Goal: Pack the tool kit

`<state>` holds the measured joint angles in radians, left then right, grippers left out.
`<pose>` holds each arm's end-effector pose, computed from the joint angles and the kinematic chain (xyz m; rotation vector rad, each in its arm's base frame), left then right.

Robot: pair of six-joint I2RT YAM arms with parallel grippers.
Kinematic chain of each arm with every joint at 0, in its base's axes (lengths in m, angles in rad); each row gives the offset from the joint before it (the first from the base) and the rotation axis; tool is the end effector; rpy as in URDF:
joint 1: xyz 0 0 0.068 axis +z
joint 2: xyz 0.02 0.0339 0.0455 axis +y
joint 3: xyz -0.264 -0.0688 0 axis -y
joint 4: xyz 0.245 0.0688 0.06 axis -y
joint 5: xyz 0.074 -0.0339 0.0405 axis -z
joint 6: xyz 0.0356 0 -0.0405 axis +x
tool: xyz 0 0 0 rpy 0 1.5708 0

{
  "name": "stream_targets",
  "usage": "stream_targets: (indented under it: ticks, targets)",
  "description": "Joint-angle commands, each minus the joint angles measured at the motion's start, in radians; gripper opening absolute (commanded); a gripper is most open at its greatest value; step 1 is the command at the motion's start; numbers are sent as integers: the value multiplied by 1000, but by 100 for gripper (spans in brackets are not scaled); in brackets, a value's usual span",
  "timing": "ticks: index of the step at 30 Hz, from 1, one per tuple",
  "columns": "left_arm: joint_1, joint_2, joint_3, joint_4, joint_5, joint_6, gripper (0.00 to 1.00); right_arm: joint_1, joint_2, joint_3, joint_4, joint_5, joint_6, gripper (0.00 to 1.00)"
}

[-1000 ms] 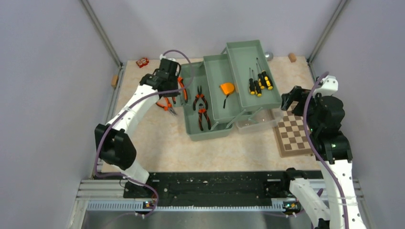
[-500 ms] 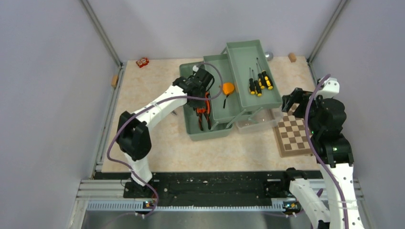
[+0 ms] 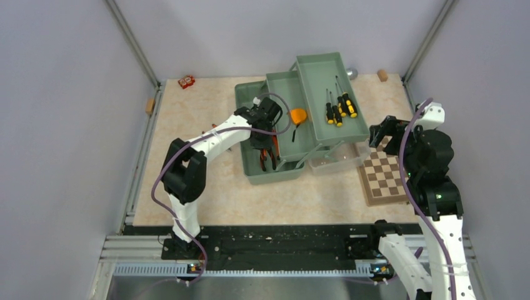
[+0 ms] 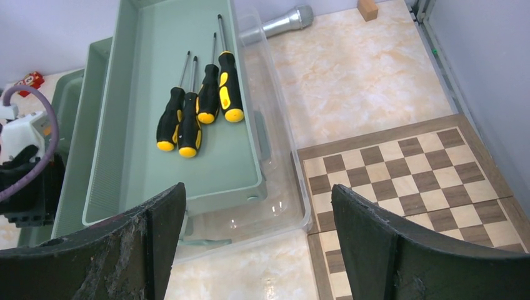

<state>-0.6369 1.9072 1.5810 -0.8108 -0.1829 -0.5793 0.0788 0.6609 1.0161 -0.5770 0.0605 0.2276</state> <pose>0.3289 -0.2352 0.2421 0.0230 2.6804 -0.1357 0.1271 0.0079 0.3929 0.1767 1.7865 0.1653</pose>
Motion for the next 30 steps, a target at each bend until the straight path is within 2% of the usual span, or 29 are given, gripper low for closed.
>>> stream_targets:
  ticks: [1, 5, 7, 10, 13, 18, 25, 30]
  targets:
    - [-2, -31, -46, 90, 27, -47, 16, 9, -2, 20, 15, 15, -10, 85]
    - [-1, -51, -69, 94, 21, -57, 32, 9, 5, 18, 19, 13, -7, 85]
    - [-1, -73, -70, 94, 10, -57, 46, 10, 5, 16, 23, 13, -6, 85]
    - [0, -124, -66, 87, -24, -37, 58, 10, 5, 17, 25, 15, -5, 85]
    - [14, -189, -66, 79, -58, -30, 60, 9, 2, 15, 25, 15, -2, 85]
    - [105, -315, -100, 81, -87, -37, 60, 9, -2, 13, 24, 15, 1, 85]
    - [316, -437, -208, 106, -95, -37, 60, 9, 6, 23, 25, 18, 0, 85]
    - [463, -444, -272, 144, -82, -35, 60, 9, 7, 22, 25, 21, 0, 85]
